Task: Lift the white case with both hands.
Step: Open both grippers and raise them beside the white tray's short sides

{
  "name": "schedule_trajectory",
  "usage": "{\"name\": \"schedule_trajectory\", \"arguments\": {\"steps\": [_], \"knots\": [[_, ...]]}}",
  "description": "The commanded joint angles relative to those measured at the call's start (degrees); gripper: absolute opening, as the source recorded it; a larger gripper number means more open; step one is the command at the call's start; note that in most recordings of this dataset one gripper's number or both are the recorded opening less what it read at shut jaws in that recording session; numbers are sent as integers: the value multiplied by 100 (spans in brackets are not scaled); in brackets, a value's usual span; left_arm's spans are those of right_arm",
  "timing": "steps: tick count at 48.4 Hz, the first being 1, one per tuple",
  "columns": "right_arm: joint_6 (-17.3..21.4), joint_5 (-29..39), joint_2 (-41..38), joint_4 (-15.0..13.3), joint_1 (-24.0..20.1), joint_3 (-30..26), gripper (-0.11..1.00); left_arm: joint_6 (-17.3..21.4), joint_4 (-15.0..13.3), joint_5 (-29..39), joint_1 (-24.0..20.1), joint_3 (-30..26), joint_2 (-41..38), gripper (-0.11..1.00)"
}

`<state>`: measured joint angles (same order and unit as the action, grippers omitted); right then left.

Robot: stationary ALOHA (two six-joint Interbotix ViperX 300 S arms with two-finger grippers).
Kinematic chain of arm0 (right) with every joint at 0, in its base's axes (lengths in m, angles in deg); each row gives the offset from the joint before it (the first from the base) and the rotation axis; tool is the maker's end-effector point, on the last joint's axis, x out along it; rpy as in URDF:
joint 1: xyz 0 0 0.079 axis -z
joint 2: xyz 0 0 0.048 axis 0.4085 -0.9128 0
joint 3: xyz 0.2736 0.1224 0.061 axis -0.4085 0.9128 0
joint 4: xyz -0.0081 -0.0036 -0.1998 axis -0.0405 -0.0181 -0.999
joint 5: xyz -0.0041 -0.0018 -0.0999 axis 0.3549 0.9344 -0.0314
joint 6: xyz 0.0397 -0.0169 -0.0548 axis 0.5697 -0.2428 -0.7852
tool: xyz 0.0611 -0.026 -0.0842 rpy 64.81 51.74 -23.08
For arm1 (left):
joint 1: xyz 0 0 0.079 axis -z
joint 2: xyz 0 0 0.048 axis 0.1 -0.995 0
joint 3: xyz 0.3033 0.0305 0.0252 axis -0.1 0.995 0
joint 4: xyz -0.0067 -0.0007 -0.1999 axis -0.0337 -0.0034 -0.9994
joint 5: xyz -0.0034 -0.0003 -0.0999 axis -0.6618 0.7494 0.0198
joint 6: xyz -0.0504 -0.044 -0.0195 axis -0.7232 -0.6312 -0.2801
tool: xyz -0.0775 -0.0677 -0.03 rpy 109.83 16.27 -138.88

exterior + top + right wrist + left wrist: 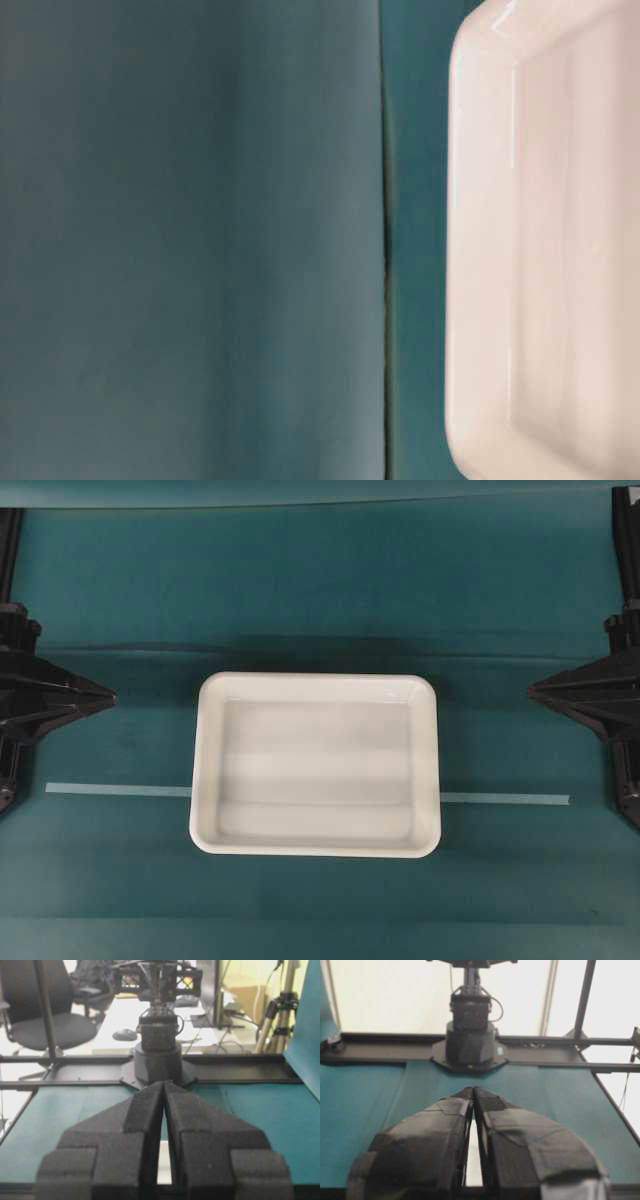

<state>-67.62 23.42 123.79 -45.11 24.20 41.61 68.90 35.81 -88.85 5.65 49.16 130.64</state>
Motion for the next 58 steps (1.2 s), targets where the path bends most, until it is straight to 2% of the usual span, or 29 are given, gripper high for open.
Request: {"name": "schedule_trajectory", "arguments": {"steps": [1, 4, 7, 9, 11, 19, 24, 28, 40, 45, 50, 53, 58], "knots": [[53, -70, -62, 44, 44, -44, 9, -167, 88, -70, 53, -167, -149, 14], [114, -70, -79, 202, 62, -53, 10, -325, 88, -53, 53, -193, -158, 8], [299, -62, -97, 466, 97, -97, 1, -615, 88, -18, 70, -246, -167, 0], [457, -44, -105, 668, 123, -132, 0, -817, 88, 26, 105, -299, -176, -3], [677, -18, -114, 896, 141, -193, 0, -1063, 88, 88, 141, -369, -211, -3], [1362, 325, -272, 1477, 202, -334, 0, -1995, 88, 501, 211, -677, -448, -3], [1907, 642, -466, 1951, 246, -404, 0, -2795, 88, 536, 158, -826, -580, -3], [2435, 940, -677, 2206, 246, -457, 0, -3542, 88, 580, 149, -870, -642, -3], [3938, 1661, -1178, 2268, 264, -466, 0, -5941, 88, 1125, 149, -826, -861, -3], [4553, 1916, -1406, 2268, 290, -457, 0, -6618, 88, 1362, 149, -729, -967, -3], [5001, 2074, -1644, 2268, 325, -466, 0, -7058, 88, 1608, 123, -589, -1072, -3], [5124, 2074, -1758, 2259, 325, -466, 0, -7233, 88, 1696, 105, -519, -1151, -3], [5150, 2109, -1881, 2259, 325, -466, 0, -7313, 88, 1793, 97, -466, -1310, -3]]}}
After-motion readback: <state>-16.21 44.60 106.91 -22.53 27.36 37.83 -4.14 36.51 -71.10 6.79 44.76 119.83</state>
